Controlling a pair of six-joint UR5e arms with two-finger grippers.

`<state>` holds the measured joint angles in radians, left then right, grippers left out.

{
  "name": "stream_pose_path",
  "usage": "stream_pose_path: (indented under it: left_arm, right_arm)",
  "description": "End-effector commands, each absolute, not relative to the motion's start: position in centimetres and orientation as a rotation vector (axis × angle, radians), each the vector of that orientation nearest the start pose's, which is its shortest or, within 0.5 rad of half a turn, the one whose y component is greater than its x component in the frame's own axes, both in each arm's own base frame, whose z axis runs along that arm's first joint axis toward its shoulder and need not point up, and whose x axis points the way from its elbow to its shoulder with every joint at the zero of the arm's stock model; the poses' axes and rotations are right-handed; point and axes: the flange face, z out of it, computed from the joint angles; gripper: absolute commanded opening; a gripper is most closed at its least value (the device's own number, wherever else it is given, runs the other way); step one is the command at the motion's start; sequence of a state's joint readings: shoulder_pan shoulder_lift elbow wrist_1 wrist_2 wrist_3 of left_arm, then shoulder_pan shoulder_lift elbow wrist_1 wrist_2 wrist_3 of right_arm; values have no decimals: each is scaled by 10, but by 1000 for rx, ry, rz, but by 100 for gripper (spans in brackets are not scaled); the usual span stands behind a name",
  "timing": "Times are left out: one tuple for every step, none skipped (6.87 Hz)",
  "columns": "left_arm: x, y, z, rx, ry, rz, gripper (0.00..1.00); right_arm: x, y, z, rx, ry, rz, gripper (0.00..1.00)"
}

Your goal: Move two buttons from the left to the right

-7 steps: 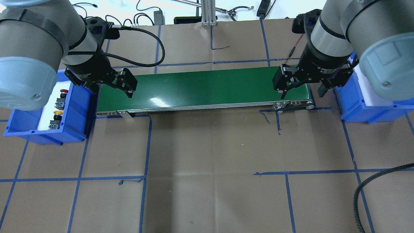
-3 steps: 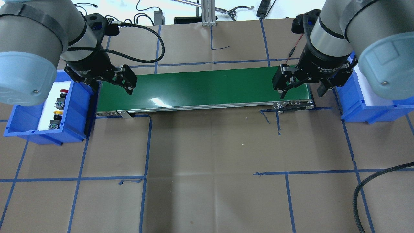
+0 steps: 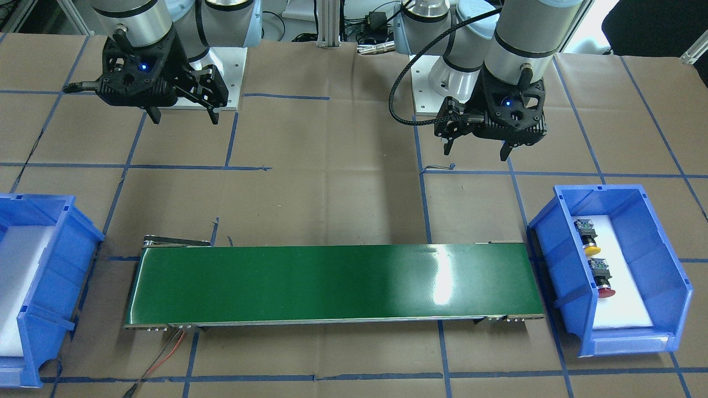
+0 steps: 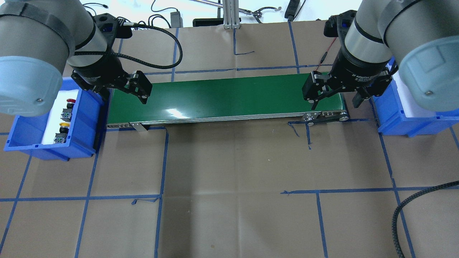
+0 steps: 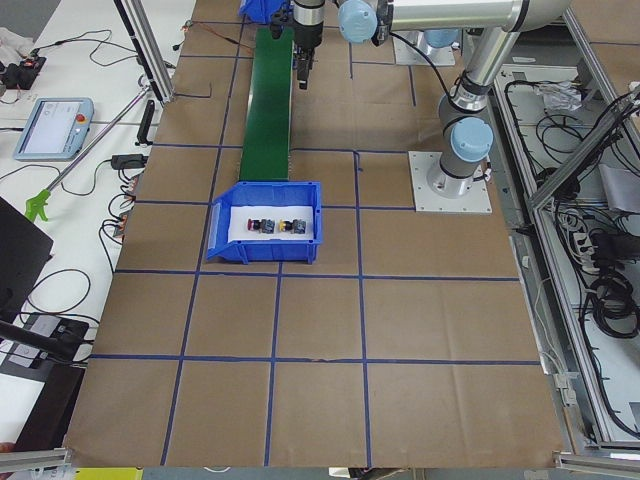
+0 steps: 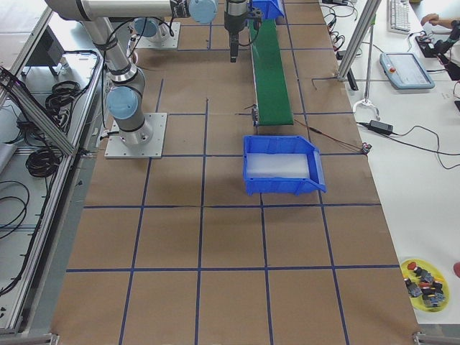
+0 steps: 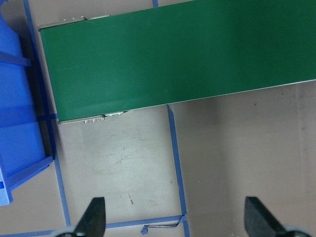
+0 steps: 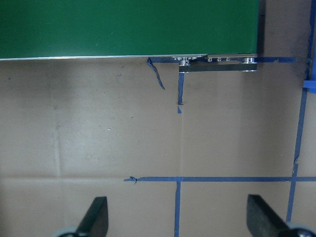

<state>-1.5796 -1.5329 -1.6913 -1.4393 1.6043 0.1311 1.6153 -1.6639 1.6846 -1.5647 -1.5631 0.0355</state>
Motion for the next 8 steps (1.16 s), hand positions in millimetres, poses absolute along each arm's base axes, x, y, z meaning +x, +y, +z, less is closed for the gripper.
stream_pose_path:
  left_arm:
    - [-133,-473,458,185,3104,-64,100]
    - [-124,-474,457,108,3112,-53,100]
    - [-107,-478,456,-18,3127,-47,100]
    - [-89,-484,453,-118,3210,-53,100]
    - [-69,-492,448,-171,3211,-46,100]
    - [-57,-496,445,-171,3206,-43,100]
    - [-25,-500,445,-161,3205,-50,100]
    - [29,-499,440,-118,3206,-50,99]
  right_arm:
    - [154,-444,473,-14,3135,53,100]
    - [154,-443,472,-17,3135,56,100]
    - [154,-444,473,-17,3135,53,100]
    - [154,-444,473,-17,3135,53,100]
    - [154,-444,472,-17,3135,56,100]
    - [154,-444,472,-17,3135,56,100]
    - [154,-444,470,-17,3135,60,100]
    - [154,-444,471,-17,3135,58,100]
